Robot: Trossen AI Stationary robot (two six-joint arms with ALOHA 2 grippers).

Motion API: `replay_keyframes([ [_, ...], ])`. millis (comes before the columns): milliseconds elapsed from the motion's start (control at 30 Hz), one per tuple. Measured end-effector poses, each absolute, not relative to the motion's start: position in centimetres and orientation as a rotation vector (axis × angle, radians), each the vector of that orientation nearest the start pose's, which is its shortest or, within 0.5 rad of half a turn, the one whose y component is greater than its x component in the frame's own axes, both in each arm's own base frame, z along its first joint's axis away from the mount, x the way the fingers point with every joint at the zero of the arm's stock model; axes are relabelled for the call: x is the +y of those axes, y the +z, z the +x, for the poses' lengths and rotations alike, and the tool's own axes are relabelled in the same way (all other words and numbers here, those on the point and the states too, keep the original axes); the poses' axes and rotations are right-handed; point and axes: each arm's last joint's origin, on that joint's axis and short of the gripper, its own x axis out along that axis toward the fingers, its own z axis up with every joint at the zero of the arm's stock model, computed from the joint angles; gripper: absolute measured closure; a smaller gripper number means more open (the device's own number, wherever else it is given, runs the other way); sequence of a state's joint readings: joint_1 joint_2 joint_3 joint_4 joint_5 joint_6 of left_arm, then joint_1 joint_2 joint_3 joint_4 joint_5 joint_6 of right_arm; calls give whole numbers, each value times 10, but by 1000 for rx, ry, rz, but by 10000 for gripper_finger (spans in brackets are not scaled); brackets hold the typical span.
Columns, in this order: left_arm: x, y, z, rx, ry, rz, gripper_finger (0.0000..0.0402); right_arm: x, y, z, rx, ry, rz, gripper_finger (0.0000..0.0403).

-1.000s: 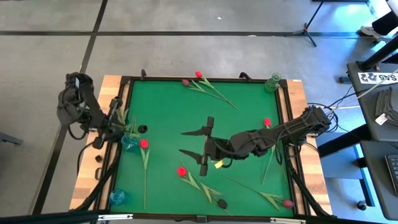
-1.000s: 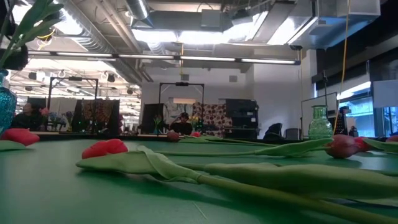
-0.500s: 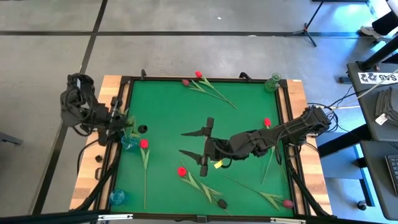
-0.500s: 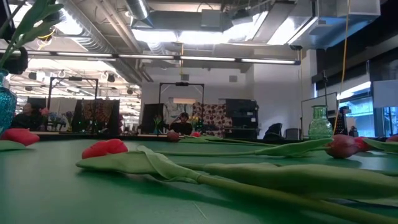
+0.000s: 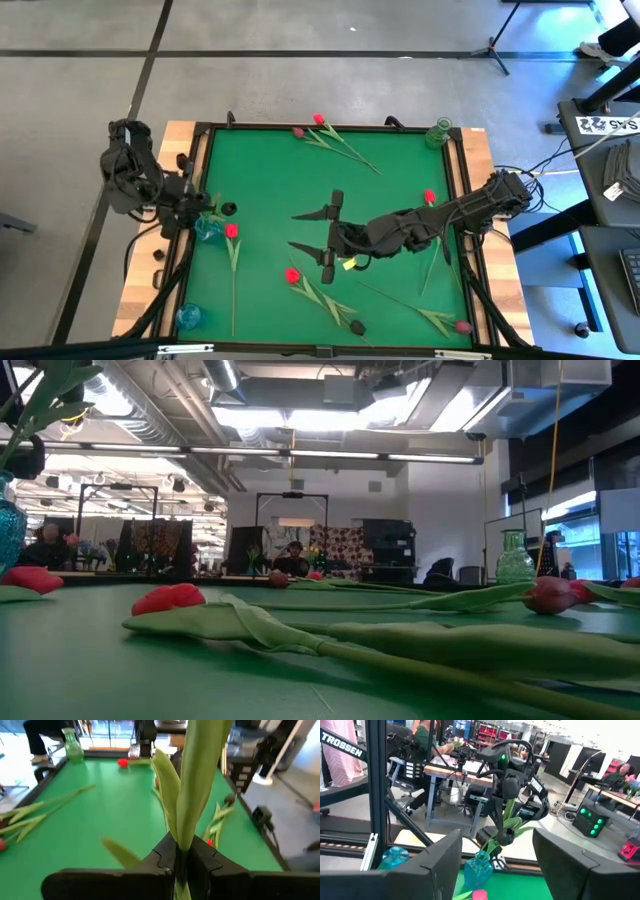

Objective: Sort flowers into vase by color
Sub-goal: Put the black tulip into the the top blue vase

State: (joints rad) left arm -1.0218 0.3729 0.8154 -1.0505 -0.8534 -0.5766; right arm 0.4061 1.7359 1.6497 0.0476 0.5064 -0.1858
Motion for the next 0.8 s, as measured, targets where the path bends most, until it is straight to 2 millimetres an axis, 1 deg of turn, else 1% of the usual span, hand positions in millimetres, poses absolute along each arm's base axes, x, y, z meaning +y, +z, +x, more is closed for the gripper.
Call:
replay_keyframes([
  [300, -23, 306, 39, 425, -57, -112, 376, 147, 398, 378, 49, -96, -195, 162],
  [400, -23, 306, 39, 441, -74, -136, 369, 147, 398, 378, 48, -96, -195, 162],
  [533, -23, 307, 38, 445, -79, -148, 333, 147, 399, 378, 46, -97, -194, 162],
  [700, -18, 321, 35, 417, -98, -173, 273, 147, 399, 378, 41, -97, -195, 162],
  [800, -13, 328, 31, 429, -127, -195, 246, 147, 399, 378, 41, -97, -195, 162],
])
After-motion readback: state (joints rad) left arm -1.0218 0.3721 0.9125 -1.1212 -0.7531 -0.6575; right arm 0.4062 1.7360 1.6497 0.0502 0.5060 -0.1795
